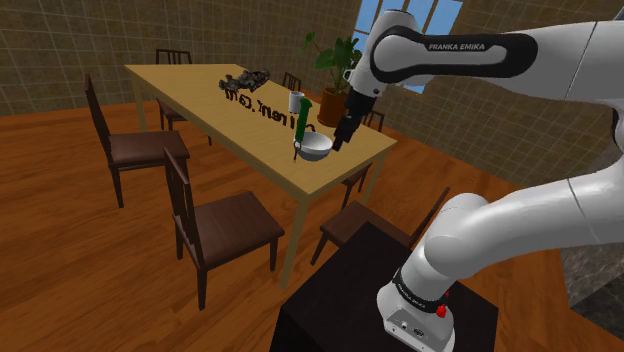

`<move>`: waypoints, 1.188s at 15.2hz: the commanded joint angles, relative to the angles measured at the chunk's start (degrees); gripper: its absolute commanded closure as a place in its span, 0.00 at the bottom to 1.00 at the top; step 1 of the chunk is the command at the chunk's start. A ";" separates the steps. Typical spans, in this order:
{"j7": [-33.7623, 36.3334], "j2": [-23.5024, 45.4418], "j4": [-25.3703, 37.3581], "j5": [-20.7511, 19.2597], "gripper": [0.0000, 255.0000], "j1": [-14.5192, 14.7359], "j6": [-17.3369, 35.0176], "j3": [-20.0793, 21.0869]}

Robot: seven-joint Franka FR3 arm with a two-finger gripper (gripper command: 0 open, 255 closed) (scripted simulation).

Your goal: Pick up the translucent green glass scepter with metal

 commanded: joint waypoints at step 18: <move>-49.14 38.23 16.37 24.15 0.00 7.38 25.15 -23.02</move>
